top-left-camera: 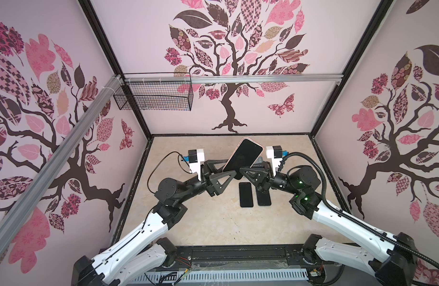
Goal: Take the phone out of the phone case
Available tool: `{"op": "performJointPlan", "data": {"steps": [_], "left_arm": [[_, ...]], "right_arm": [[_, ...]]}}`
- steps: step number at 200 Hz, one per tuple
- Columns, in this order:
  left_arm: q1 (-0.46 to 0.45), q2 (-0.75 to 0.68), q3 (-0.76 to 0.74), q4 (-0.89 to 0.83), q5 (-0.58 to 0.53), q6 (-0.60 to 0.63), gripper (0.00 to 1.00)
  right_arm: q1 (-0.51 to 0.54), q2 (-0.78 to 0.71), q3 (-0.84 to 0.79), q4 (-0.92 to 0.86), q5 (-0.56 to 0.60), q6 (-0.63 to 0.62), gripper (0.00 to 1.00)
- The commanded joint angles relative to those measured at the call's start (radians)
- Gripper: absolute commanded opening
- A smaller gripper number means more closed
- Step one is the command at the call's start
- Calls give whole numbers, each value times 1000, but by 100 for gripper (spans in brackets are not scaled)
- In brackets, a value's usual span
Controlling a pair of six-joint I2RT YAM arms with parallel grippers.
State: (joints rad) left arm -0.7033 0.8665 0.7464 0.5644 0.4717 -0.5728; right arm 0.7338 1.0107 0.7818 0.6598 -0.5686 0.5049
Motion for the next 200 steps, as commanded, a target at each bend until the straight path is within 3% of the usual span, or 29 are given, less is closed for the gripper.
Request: {"op": "performJointPlan", "data": {"steps": [1,31,55,60,69,74,101,154,200], "left_arm": [[-2,-52,82,-215,-73,188,70],[-2,-75,138,-343,-76,342,70],[-1,-71,174,-384,-4,501,68],[-1,-68,184,-393,25,538,72],[-1,-62,205,-443,73,605,90],[-1,-56,223,-464,95,637,92],[-2,-26,291,-546,158,769,83],[-1,30,368,-588,147,901,72],[-2,68,395,-602,141,960,64]], "right_arm": [[0,-72,24,-16,81,-102,0],[-37,-75,46,-75,35,-124,0],[-51,-75,66,-145,-6,-199,0],[-52,-78,69,-164,-10,-226,0],[-51,-87,66,-189,-8,-272,0],[-51,-94,62,-196,-5,-293,0],[-51,-125,62,-248,6,-413,0],[-52,-133,100,-420,62,-638,0],[-49,-124,149,-530,80,-721,0]]}}
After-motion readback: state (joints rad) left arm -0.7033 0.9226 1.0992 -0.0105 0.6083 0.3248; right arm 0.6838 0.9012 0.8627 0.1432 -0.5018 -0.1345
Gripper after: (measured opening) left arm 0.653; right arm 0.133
